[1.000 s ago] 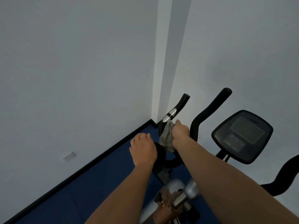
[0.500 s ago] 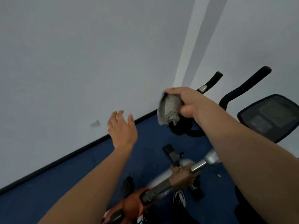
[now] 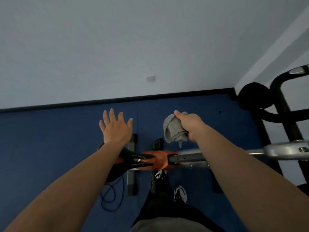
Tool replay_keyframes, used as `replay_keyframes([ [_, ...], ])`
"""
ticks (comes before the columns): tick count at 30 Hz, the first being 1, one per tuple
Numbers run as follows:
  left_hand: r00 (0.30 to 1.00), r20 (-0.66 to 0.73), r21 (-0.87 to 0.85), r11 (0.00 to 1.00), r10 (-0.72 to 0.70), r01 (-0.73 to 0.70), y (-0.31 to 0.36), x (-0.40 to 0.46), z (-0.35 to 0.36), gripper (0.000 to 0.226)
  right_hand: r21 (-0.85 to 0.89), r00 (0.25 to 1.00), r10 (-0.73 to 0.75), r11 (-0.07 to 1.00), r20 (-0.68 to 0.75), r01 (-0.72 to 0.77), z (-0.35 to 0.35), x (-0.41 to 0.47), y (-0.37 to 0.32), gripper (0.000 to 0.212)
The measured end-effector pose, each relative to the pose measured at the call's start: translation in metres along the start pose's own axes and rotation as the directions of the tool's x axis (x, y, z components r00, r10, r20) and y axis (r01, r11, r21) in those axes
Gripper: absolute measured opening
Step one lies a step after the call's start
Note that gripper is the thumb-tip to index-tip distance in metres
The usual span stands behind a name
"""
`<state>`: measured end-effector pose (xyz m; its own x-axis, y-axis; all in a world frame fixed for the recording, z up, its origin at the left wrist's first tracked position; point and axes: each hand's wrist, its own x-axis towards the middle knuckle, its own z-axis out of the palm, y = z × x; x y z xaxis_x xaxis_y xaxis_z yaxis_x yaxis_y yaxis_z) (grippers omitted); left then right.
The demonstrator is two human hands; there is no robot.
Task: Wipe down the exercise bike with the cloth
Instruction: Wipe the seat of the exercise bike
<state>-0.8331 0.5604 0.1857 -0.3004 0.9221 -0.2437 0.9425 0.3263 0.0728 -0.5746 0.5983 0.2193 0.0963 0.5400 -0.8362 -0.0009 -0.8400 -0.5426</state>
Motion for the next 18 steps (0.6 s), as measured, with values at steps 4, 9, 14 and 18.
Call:
replay_keyframes([
  [4,0.996,0.037,0.035,0.996,-0.084,0.083,-0.029,-0.057,0.013,0.07,0.045,0.989,0.067,0.996,0.131,-0.073,0.008,-0.013,0.033,0.056],
  [9,0.961,0.085,-0.001,0.964,-0.263,0.264,-0.063,-0.104,0.022,0.073,0.064,0.991,0.032,0.997,0.133,-0.041,0.018,-0.019,0.054,0.042],
  [14,0.937,0.112,-0.021,0.942,-0.33,0.335,-0.088,-0.125,0.03,0.076,-0.173,0.976,-0.213,0.961,0.043,0.217,0.042,-0.031,0.053,0.011],
  [18,0.93,0.11,-0.018,0.935,-0.351,0.355,-0.108,-0.134,0.041,0.074,-0.541,0.844,-0.519,0.674,0.136,0.502,0.078,-0.034,0.067,0.014],
])
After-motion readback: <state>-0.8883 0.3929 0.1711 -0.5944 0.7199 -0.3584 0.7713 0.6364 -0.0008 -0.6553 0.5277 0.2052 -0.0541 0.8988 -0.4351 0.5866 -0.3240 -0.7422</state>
